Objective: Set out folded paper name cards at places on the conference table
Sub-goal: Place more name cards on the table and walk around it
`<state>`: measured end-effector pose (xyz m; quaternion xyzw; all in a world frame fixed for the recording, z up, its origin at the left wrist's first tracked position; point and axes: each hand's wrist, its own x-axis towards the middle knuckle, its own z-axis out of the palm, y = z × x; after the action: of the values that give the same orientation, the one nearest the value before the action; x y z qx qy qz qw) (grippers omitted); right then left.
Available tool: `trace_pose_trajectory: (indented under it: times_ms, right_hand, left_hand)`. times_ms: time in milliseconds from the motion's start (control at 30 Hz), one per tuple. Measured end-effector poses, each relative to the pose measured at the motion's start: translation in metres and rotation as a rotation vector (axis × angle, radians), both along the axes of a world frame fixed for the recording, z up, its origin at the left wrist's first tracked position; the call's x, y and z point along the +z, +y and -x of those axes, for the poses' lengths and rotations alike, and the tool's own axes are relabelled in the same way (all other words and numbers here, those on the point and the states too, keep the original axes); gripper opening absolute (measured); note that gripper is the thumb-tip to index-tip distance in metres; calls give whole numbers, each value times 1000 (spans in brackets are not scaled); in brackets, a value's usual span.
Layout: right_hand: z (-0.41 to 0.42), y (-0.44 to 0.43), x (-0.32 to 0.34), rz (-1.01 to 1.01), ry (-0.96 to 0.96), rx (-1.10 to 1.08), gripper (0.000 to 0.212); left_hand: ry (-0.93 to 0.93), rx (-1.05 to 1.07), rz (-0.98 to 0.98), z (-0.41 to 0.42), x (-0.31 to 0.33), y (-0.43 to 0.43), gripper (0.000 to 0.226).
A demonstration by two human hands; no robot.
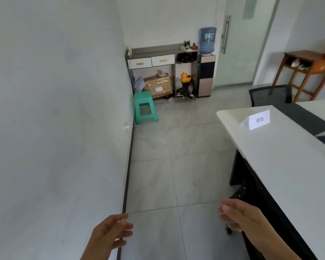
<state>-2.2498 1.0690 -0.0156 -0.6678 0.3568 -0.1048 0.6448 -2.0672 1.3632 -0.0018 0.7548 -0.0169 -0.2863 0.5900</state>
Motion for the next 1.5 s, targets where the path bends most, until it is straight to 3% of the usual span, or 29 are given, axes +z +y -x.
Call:
trace_pose_trajectory:
  times_ms: [267,533,900,1233,1500]
  right_hand:
    - [-138,-73,-18,-18,28,-58,14]
    - [-258,-142,8,-15,-12,-188,15]
    - [-388,-295,-25,-75,19,-330,15]
    - [-510,-466,3,35,-18,-389,13]
    - [-564,-553,-32,-28,64,-675,14]
  left_hand:
    - [24,0,-13,-157,-25,-77,17]
    - [-65,-109,43,-325,3,-190,15]
    - [-5,-231,1,-479,-20,-373,14]
    - [-20,-335,26,-609,-11,-557,14]
    - [0,-582,14,-712,-38,-720,15]
